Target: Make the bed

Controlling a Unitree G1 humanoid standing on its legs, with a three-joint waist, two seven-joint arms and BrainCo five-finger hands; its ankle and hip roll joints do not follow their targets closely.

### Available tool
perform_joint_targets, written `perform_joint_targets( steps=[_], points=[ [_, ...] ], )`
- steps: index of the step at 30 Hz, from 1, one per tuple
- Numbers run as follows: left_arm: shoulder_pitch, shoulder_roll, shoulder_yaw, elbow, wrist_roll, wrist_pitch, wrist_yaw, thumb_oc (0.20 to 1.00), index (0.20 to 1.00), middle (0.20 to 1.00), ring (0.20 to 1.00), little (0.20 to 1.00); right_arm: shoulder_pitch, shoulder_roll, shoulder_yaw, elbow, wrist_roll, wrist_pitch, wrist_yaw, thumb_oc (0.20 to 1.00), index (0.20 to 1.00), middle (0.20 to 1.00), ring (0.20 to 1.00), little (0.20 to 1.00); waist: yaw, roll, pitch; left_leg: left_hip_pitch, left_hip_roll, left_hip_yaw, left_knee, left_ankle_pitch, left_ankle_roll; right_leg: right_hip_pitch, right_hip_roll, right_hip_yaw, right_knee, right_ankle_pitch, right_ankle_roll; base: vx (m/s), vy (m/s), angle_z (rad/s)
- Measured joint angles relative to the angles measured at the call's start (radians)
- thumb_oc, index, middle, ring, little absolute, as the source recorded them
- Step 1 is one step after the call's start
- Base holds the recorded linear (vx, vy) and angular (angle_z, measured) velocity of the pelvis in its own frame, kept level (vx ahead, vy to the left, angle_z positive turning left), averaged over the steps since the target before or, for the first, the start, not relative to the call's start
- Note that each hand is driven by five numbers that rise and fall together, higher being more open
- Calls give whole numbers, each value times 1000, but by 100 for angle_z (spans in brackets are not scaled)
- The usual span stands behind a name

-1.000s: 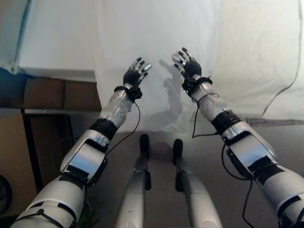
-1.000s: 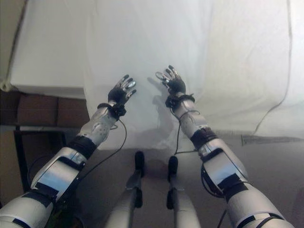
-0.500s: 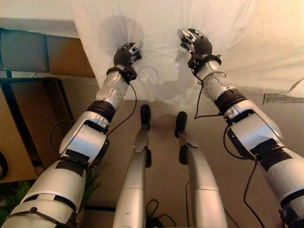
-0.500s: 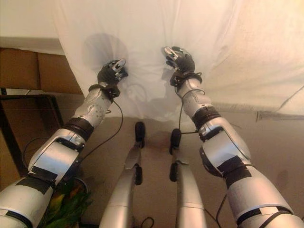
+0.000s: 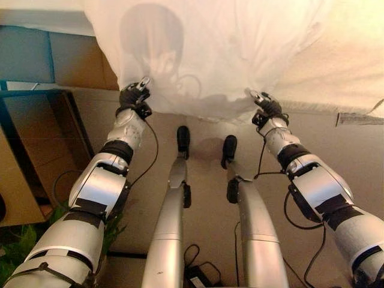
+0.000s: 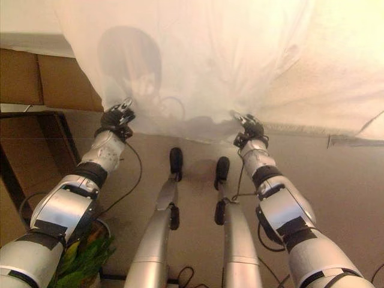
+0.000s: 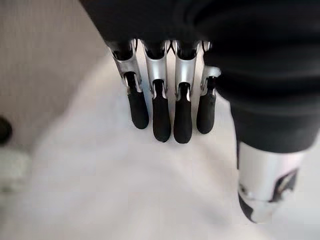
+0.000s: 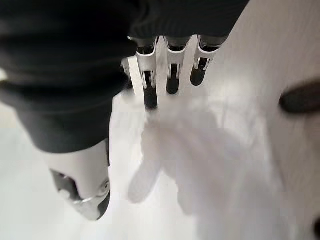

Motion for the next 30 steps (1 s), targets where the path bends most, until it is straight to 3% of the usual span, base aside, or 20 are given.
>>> perform_joint_targets(
  steps=[6,9,11,14,16,18,21,23,25,30],
  points=[
    [246,19,115,18,55,18,13,1000,1000,1000,1000,1000,266,-86,-97,74,-161,48,-18,1000,1000,1000,1000,1000,-21,-3,12,123,0,6,-1,-11,-9,119,0,9,3,-7,2,-57,-11,-1],
    [401,-17,187,-1,73,18,13,1000,1000,1000,1000,1000,424,-94,-199,90,-224,60,-29,1000,1000,1000,1000,1000,-25,-10,25,240,-3,11,-1,-26,-10,228,-3,18,15,-29,5,-15,-36,1],
    [486,-38,196,2,112,22,14,1000,1000,1000,1000,1000,527,-92,-211,75,-295,62,-34,1000,1000,1000,1000,1000,-23,-14,34,354,-6,12,-4,-44,-11,340,-5,21,8,-46,3,9,-41,0],
    [648,-49,193,-27,276,27,-16,1000,1000,1000,1000,1000,679,-85,-212,-27,-382,59,-22,1000,1000,1000,1000,1000,-28,-16,34,546,-2,23,-15,-71,-18,544,0,14,-41,-55,-7,83,-58,-15],
    [774,-82,169,-27,383,31,-56,1000,1000,1000,1000,1000,790,-52,-201,-75,-431,56,16,1000,1000,1000,1000,1000,-22,-9,-39,648,17,31,-30,-112,-16,668,16,12,-100,-59,11,160,-52,-17],
    [827,-93,140,-44,436,32,-79,1000,1000,1000,1000,1000,835,-31,-186,-91,-463,58,50,1000,1000,1000,1000,1000,-23,-7,-92,685,19,34,-52,-127,-26,714,24,19,-148,-52,22,152,-46,4],
    [943,-108,96,-103,590,35,-162,1000,1000,1000,1000,1000,927,-17,-101,-135,-624,64,146,1000,1000,1000,1000,1000,-21,-2,-144,828,22,33,-112,-125,-24,867,29,6,-227,-34,20,83,-45,4],
    [977,-116,57,-82,674,34,-187,1000,1000,1000,1000,1000,955,-3,-81,-121,-694,64,181,1000,1000,1000,1000,1000,-19,-1,-236,840,22,33,-127,-127,-26,884,32,14,-255,-34,20,115,-36,3],
    [982,-126,39,-47,778,39,-198,1000,1000,1000,1000,1000,963,18,-78,-111,-742,73,210,1000,1000,1000,1000,1000,-20,1,-256,915,26,34,-159,-120,-17,974,41,11,-314,-8,31,122,-25,2],
    [1018,-181,17,81,908,60,-217,1000,1000,1000,1000,1000,1003,80,-77,-19,-804,93,256,1000,1000,1000,1000,1000,-23,-2,-390,1032,31,35,-221,-112,-5,1098,58,20,-401,-8,33,70,-17,1]
  ],
)
